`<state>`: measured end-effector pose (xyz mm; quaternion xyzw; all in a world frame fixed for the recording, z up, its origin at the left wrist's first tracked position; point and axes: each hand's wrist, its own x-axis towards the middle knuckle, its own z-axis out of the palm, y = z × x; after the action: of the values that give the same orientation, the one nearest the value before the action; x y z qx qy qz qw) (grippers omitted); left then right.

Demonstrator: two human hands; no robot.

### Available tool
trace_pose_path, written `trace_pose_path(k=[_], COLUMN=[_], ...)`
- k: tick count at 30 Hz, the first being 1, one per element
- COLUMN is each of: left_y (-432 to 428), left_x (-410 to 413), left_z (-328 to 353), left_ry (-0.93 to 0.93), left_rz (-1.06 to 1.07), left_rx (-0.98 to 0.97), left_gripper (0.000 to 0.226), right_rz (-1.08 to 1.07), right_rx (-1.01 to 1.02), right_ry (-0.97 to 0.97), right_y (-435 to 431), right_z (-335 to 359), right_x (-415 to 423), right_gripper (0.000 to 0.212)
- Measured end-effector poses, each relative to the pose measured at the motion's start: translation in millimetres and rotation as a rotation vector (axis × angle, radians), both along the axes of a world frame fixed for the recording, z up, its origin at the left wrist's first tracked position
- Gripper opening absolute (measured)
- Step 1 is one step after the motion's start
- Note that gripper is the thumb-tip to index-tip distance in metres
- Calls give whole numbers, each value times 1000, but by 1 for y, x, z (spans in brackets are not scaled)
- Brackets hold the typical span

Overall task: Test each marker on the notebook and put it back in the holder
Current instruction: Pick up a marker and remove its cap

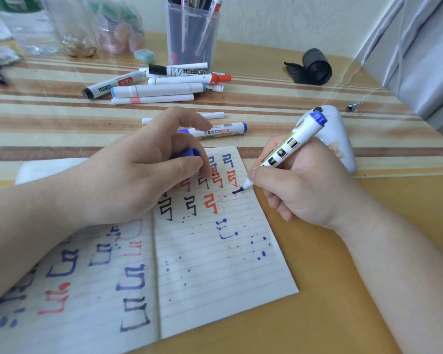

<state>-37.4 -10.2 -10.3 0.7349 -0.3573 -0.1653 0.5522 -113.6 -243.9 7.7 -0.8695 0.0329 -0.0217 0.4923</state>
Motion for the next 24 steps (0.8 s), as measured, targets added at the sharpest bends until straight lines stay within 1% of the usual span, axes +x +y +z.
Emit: trace_pose_path(k=[7, 11, 15, 17, 24], left_y=[-1, 0, 0, 0, -1], left_x=[1, 1, 1, 0, 0], left_z=[-1, -1, -1, 0, 0], left_ry=[-6, -9, -6, -8, -10], left_rz=[-1, 3, 2, 2, 4], left_rx=[1, 4, 1, 5, 5], left_gripper=[44, 44, 44, 45, 47], right_rz=[-2, 33, 42, 57, 115], right_rx=[28, 40, 210, 246, 235], right_ry=[5, 19, 68, 75, 67], right_y=[0, 0, 0, -1, 1], right_z=[-1, -1, 0, 0, 2], right_x=[1, 1, 1, 1, -2], right_gripper=[18, 20, 24, 27, 21])
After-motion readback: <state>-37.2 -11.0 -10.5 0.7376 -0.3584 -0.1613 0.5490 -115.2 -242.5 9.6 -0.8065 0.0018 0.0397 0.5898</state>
